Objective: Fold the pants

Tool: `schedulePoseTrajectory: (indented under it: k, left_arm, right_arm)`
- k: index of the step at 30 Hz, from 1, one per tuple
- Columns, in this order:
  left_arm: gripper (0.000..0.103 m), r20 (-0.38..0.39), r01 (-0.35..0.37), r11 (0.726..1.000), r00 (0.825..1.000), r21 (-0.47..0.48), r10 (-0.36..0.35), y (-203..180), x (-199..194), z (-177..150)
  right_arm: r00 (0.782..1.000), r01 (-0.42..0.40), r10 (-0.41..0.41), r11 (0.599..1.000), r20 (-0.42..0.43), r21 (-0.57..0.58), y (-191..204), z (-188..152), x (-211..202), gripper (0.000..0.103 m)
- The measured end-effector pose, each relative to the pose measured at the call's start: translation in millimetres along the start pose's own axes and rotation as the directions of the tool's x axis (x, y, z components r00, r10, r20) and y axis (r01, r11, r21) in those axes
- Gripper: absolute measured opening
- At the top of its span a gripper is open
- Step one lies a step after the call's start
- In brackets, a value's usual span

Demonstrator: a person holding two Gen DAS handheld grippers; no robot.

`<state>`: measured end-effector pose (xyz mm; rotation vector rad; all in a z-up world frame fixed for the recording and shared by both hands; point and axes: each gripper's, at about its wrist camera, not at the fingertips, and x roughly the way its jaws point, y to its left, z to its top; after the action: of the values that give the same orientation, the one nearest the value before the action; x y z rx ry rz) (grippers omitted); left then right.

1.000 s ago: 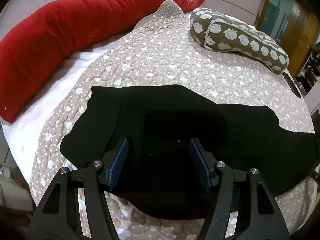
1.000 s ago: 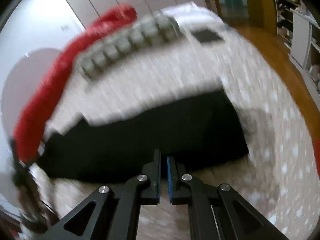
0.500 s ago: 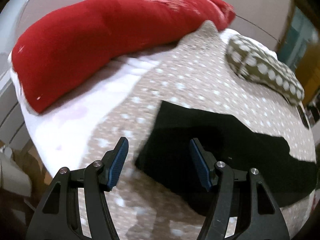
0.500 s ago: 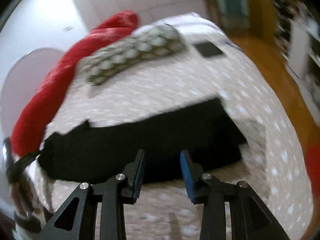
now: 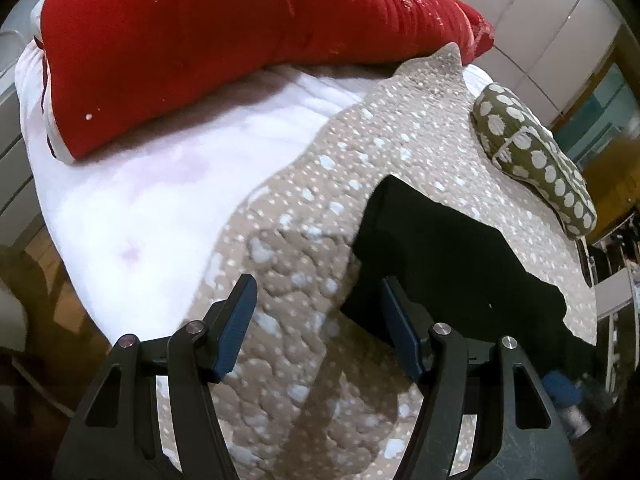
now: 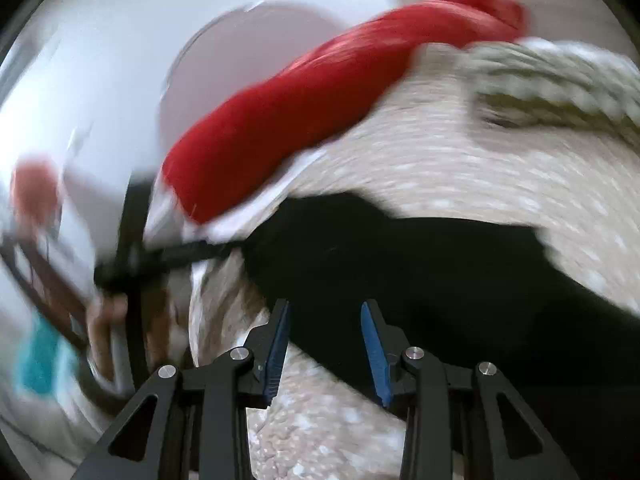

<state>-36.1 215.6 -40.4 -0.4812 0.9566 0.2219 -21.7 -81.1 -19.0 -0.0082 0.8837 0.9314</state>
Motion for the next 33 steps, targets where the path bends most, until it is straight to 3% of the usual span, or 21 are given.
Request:
schedulePoseTrajectory:
  k: [5, 8, 9, 10, 12, 14, 15, 17, 18, 20, 23, 26, 29, 30, 33]
  left_arm:
    - [0.064, 0.047, -0.044, 0.999, 0.998, 0.016, 0.043, -1, -3, 7]
    - [0.064, 0.034, -0.035, 0.999, 0.999, 0.014, 0.034, 1, 1, 10]
    - [0.064, 0.034, -0.038, 0.999, 0.999, 0.014, 0.037, 1, 2, 11]
    - [0.064, 0.035, -0.039, 0.999, 0.999, 0.011, 0.038, 2, 2, 11]
    - [0.064, 0.038, -0.031, 1.000, 0.999, -0.004, 0.031, 5, 0, 11]
    - [0.064, 0.043, -0.019, 1.000, 0.999, -0.017, 0.020, 8, -3, 12]
    - [0.064, 0.047, -0.018, 1.000, 0.999, -0.019, 0.019, 10, -5, 12]
    - [0.064, 0.053, -0.032, 0.999, 0.998, -0.017, 0.033, 14, -7, 13]
    - [0.064, 0.053, -0.040, 0.999, 0.998, -0.017, 0.041, 15, -8, 14]
    - [0.064, 0.051, -0.046, 0.999, 0.998, -0.025, 0.047, 20, -7, 15]
    - [0.064, 0.051, -0.038, 0.998, 0.998, -0.043, 0.041, 23, -8, 17]
    - [0.064, 0.082, -0.030, 0.999, 0.996, -0.040, 0.033, 22, -17, 18]
    - [0.064, 0.102, -0.030, 0.999, 0.994, -0.032, 0.033, 17, -23, 19]
    - [0.064, 0.103, -0.020, 0.999, 0.994, -0.027, 0.023, 14, -25, 20]
    - [0.064, 0.103, -0.008, 1.000, 0.995, 0.002, 0.008, 0, -25, 20]
  right_arm:
    - [0.987, 0.094, -0.127, 0.951, -0.094, -0.293, 44, -18, 48, 0.039]
    - [0.976, 0.164, -0.209, 0.894, -0.065, -0.418, 56, -31, 60, 0.045]
    - [0.968, 0.198, -0.248, 0.856, -0.043, -0.477, 62, -35, 66, 0.045]
    - [0.947, 0.263, -0.320, 0.792, -0.008, -0.551, 71, -39, 79, 0.045]
    - [0.911, 0.353, -0.409, 0.700, 0.057, -0.621, 78, -42, 94, 0.045]
    - [0.895, 0.397, -0.434, 0.669, 0.103, -0.629, 82, -38, 103, 0.045]
    - [0.897, 0.400, -0.427, 0.678, 0.113, -0.617, 80, -28, 106, 0.045]
    - [0.924, 0.360, -0.368, 0.757, 0.099, -0.546, 71, -8, 101, 0.045]
    - [0.949, 0.311, -0.299, 0.847, 0.097, -0.431, 56, 11, 90, 0.045]
    - [0.970, 0.237, -0.218, 0.952, 0.111, -0.194, 18, 37, 69, 0.045]
    - [0.988, 0.142, -0.140, 0.990, 0.072, -0.024, -14, 58, 62, 0.045]
    - [0.995, 0.092, -0.090, 0.995, 0.048, -0.047, -12, 54, 51, 0.045]
    - [0.995, -0.071, 0.073, 0.997, 0.063, -0.021, -13, 39, 26, 0.047]
    - [0.995, -0.072, 0.073, 0.997, 0.064, -0.020, -11, 35, 22, 0.047]
    - [0.996, 0.043, -0.042, 0.999, 0.085, -0.018, -17, 33, 17, 0.047]
